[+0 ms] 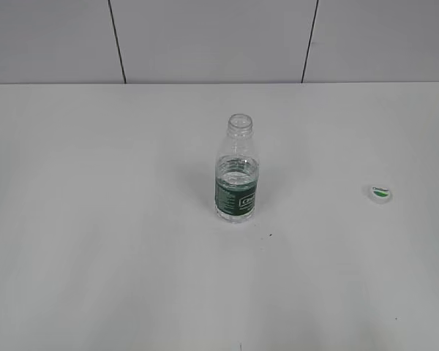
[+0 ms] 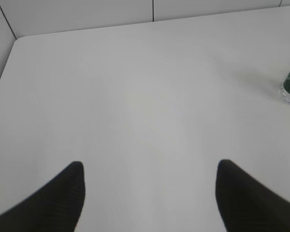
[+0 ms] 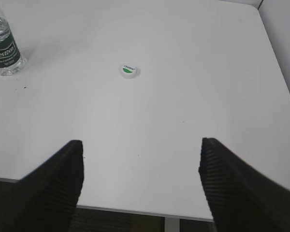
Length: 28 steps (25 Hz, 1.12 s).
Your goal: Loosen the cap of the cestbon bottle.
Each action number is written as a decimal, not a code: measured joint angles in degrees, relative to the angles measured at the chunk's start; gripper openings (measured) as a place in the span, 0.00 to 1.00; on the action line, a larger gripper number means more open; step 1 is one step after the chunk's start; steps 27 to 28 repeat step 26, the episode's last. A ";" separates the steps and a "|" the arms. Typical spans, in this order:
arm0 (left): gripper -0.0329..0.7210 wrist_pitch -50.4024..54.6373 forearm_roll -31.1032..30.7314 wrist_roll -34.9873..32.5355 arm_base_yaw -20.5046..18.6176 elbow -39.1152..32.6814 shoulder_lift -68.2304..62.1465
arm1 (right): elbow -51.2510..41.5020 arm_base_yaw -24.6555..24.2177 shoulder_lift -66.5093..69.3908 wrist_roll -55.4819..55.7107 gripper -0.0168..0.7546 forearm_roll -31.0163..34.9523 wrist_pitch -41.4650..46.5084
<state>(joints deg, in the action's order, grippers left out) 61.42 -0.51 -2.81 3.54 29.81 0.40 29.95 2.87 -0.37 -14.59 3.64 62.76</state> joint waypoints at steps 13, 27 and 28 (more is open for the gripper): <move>0.71 0.00 -0.02 -0.04 0.00 0.00 0.00 | -0.07 0.00 0.00 0.00 0.76 0.00 0.00; 0.71 0.00 -0.07 -0.04 0.00 0.00 0.00 | -0.07 0.00 0.00 0.00 0.76 0.00 0.00; 0.71 0.00 -0.07 -0.04 0.00 0.00 0.00 | -0.07 0.00 0.00 0.00 0.76 0.00 0.00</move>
